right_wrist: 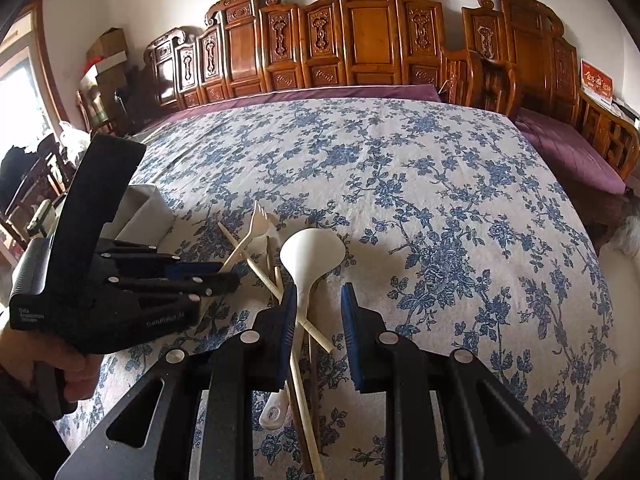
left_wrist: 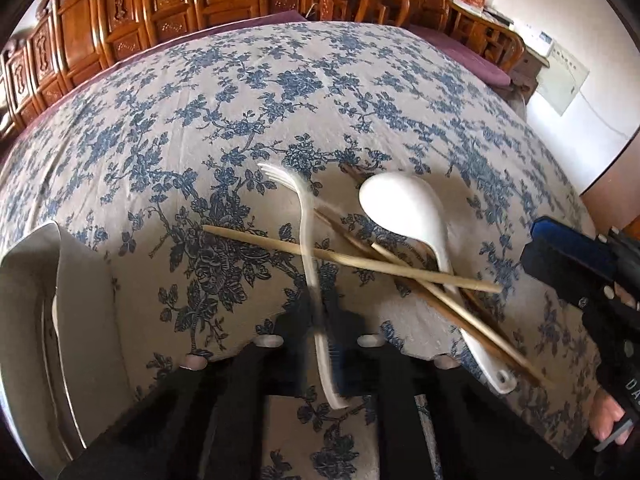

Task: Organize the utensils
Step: 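Grasp the white plastic fork with the left tool while the right tool approaches the pile, then grasp a wooden chopstick with the right tool while the left tool lifts the fork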

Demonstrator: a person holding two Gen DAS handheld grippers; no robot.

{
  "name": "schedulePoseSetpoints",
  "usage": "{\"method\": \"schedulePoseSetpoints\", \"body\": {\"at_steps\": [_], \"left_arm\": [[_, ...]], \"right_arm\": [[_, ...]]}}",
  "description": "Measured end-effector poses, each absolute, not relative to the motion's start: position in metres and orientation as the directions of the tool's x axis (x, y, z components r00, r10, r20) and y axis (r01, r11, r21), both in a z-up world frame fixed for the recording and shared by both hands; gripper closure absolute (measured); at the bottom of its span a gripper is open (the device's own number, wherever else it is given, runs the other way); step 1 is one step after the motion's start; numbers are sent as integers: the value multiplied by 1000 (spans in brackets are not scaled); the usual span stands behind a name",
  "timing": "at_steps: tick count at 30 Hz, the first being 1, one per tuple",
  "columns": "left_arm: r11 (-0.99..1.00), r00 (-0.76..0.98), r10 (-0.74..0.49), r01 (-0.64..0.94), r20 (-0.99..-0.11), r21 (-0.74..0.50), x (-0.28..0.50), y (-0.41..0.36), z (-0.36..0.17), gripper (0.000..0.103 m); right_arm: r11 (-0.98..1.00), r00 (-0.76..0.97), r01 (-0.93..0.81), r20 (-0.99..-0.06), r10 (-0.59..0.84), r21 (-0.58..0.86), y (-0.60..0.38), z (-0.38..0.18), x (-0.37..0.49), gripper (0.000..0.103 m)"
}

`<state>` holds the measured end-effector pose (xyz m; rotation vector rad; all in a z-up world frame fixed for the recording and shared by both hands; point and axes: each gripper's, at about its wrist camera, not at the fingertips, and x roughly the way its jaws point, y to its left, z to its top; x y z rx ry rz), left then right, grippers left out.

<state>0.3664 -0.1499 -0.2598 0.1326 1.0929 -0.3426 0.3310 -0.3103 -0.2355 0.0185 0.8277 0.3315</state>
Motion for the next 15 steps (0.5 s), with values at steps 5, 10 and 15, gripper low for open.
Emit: {"method": "schedulePoseSetpoints", "body": {"at_steps": [5, 10, 15], "left_arm": [[935, 440, -213, 349, -872, -52, 354, -139, -248, 100], [926, 475, -241, 372, -846, -54, 329, -119, -223, 100], [918, 499, -273, 391, -822, -68, 313, -106, -207, 100]], "right_arm": [[942, 623, -296, -716, 315, 157, -305, -236, 334, 78], [937, 605, -318, -729, 320, 147, -293, -242, 338, 78], [927, 592, -347, -734, 331, 138, -282, -247, 342, 78]]}}
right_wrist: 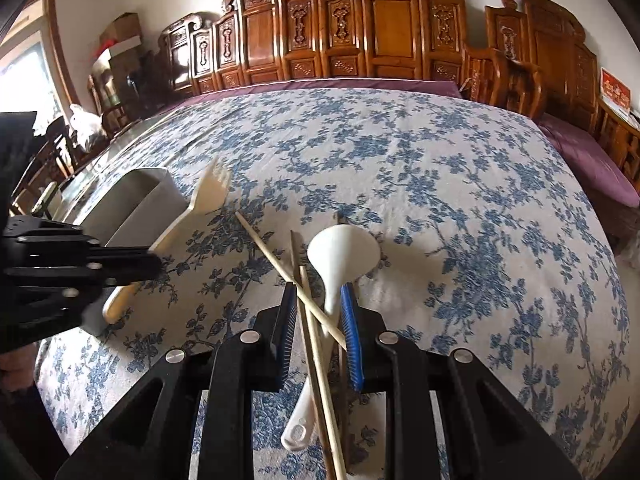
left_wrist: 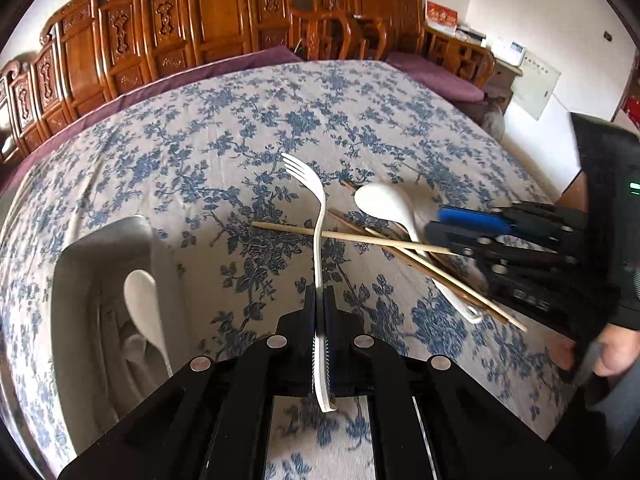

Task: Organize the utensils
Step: 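Grasp a wooden chopstick with the right tool while the left tool lifts the fork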

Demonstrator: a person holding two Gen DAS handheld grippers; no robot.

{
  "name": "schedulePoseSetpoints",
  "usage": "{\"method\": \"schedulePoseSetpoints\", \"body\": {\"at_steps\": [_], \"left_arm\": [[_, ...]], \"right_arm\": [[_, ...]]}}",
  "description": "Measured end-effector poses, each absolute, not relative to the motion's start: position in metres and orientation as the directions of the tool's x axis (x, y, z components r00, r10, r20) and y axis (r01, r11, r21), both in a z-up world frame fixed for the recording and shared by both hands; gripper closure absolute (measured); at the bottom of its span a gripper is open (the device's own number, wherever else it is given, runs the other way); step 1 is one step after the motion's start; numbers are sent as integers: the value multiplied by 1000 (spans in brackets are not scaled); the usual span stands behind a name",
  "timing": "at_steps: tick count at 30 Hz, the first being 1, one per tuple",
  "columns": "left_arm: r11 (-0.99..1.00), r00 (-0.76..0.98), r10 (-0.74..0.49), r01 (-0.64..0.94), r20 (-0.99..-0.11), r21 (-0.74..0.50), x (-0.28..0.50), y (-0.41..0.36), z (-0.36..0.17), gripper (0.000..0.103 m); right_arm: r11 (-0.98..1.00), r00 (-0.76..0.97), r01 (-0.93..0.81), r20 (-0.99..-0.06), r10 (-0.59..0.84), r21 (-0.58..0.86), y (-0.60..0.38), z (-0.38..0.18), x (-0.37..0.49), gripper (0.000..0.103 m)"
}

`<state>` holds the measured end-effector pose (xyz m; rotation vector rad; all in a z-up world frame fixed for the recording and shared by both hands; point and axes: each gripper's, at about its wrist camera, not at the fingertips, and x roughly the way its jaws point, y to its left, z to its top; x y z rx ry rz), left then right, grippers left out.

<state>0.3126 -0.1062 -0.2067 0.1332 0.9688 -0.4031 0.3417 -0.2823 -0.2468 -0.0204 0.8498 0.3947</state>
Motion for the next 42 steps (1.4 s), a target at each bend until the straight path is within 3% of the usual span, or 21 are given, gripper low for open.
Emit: {"method": "schedulePoseSetpoints", "body": {"at_steps": [5, 13, 28, 35, 42], "left_arm": [[916, 494, -323, 377, -807, -136, 308, -94, -204, 100], [915, 497, -331, 375, -802, -146, 307, -84, -202, 100], [916, 500, -341, 366, -796, -163, 307, -75, -200, 100], [916, 500, -340, 367, -797, -161, 307, -74, -200, 100], [917, 511, -336, 368, -791, -152, 305, -74, -197, 100]], "right_arm": [[918, 570, -372, -747, 343, 139, -267, -255, 348, 78], [909, 571, -411, -758, 314, 67, -244, -261, 364, 78], [869, 478, -479, -793, 378, 126, -233, -272, 363, 78], [867, 467, -494, -819, 334, 72, -224, -279, 363, 78], [878, 482, -478, -824, 298, 38, -224, -280, 363, 97]]}}
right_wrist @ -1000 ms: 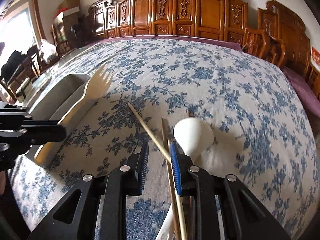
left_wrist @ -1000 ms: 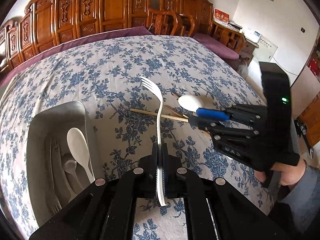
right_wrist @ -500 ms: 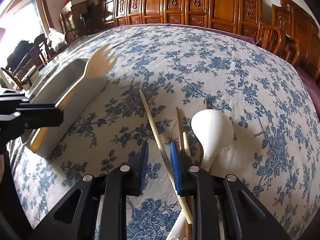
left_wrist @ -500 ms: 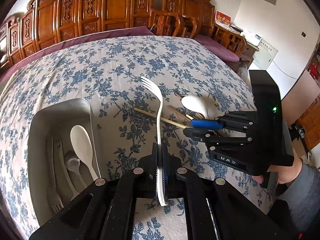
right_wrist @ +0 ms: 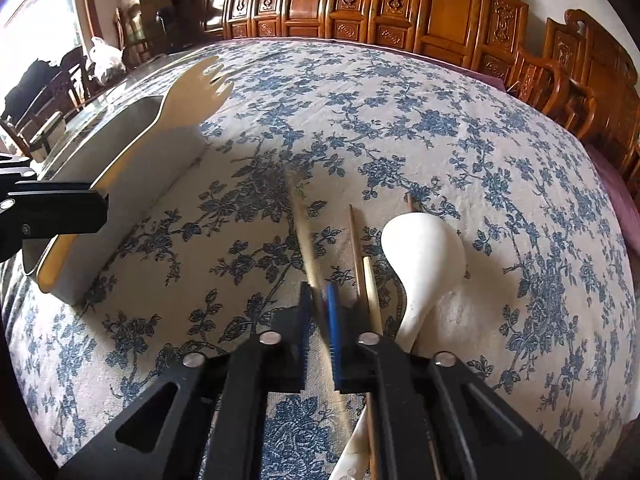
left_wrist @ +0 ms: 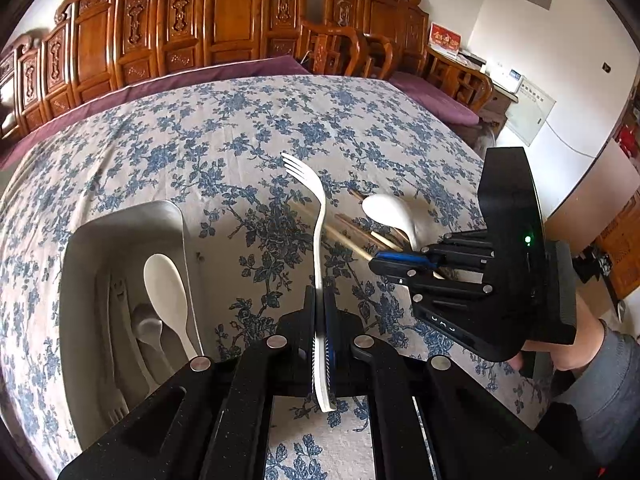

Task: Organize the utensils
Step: 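Grasp a wooden chopstick with the right tool while the left tool lifts the fork, then carry the white fork into the grey tray and open the left tool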

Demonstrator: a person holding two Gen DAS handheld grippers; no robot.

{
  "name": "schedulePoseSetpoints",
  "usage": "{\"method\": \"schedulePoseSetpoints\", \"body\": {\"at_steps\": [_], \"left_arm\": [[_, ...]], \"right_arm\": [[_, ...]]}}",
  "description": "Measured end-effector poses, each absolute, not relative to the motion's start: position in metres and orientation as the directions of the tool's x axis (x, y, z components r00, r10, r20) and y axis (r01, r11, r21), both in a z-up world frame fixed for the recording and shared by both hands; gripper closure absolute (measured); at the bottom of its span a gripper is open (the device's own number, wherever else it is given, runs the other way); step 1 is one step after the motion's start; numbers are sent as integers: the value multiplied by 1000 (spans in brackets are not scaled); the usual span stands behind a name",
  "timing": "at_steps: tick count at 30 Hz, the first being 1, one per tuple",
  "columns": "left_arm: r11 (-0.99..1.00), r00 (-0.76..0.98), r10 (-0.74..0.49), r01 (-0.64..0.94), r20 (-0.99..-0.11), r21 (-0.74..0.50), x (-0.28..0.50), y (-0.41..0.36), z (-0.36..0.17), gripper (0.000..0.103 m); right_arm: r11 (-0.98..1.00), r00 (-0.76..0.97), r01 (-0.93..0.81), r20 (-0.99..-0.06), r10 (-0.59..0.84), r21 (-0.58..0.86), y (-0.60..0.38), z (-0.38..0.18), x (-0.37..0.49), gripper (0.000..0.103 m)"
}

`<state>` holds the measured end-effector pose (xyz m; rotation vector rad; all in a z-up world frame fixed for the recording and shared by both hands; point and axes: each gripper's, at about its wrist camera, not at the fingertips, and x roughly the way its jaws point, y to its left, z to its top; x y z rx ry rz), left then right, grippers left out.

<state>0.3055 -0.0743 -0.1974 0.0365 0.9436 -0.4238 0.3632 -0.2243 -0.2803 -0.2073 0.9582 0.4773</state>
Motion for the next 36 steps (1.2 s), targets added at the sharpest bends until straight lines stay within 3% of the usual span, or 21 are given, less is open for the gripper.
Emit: {"method": "schedulePoseSetpoints", "body": {"at_steps": [14, 36], "left_arm": [[928, 558, -314, 352, -768, -124, 291, -62, -178, 100], [974, 581, -223, 172, -782, -150, 282, 20, -178, 100]], "right_arm": [[883, 535, -452, -754, 381, 126, -222, -245, 337, 97], [860, 595, -488, -663, 454, 151, -197, -202, 298, 97]]}}
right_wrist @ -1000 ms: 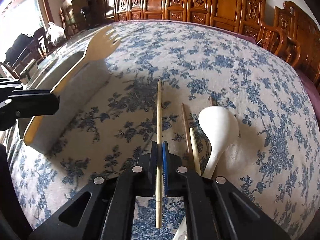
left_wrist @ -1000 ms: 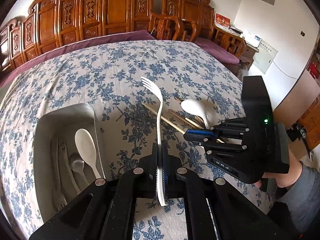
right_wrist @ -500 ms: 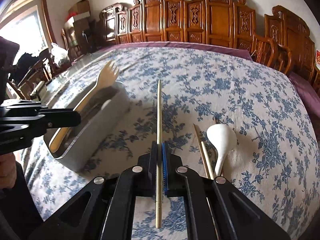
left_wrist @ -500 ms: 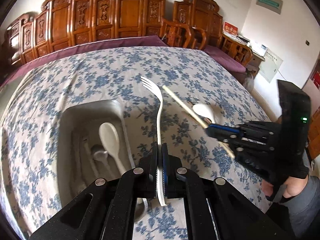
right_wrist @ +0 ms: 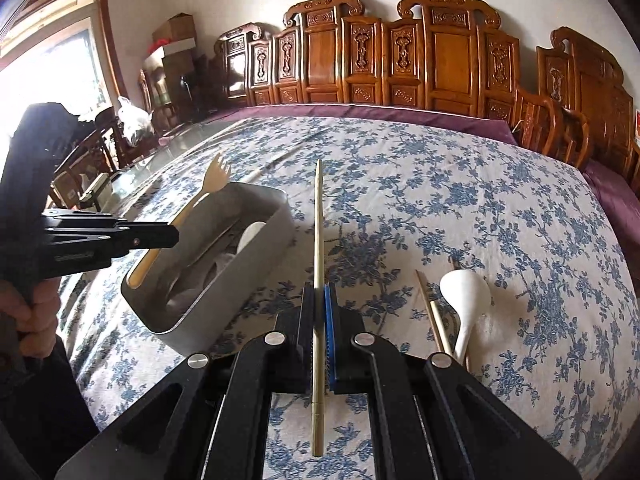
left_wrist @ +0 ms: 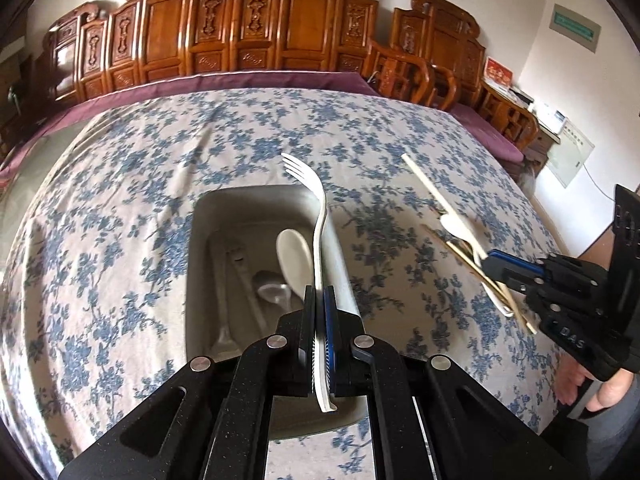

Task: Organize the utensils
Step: 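Carry the white fork into the grey tray and open the left tool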

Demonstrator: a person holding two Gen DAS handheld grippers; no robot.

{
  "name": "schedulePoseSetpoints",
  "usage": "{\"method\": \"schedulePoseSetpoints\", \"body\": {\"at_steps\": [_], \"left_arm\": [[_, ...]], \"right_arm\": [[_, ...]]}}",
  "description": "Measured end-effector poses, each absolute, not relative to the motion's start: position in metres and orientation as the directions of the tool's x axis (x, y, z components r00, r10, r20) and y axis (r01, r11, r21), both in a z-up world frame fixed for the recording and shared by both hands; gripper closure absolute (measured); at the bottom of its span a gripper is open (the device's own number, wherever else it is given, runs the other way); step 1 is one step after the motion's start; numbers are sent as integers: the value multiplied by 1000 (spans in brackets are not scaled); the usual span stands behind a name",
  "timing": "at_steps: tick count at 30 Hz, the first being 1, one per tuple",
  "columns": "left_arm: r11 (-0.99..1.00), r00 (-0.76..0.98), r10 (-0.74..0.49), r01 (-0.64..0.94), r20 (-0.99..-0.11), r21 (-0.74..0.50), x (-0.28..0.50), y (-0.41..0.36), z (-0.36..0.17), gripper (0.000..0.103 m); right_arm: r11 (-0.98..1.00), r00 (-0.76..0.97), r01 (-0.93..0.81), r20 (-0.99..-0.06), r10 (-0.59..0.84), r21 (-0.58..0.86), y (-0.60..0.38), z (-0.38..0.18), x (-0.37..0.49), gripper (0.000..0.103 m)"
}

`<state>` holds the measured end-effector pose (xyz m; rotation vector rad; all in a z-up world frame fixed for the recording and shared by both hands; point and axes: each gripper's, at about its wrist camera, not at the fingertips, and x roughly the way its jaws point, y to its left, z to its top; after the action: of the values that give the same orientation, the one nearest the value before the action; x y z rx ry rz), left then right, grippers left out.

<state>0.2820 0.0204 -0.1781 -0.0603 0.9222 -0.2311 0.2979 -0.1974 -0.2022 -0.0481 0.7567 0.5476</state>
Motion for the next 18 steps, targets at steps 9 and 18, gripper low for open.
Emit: {"method": "schedulePoseSetpoints", "body": {"at_steps": [9, 18], "left_arm": [[983, 543, -177, 131, -821, -125, 290, 32, -203, 100], [988, 507, -151, 115, -849, -107, 299, 36, -223, 100]], "right_arm": [[845, 581, -514, -665, 468, 146, -181, -202, 289, 97], [842, 567, -518, -677, 470, 151, -170, -208, 288, 97]]}}
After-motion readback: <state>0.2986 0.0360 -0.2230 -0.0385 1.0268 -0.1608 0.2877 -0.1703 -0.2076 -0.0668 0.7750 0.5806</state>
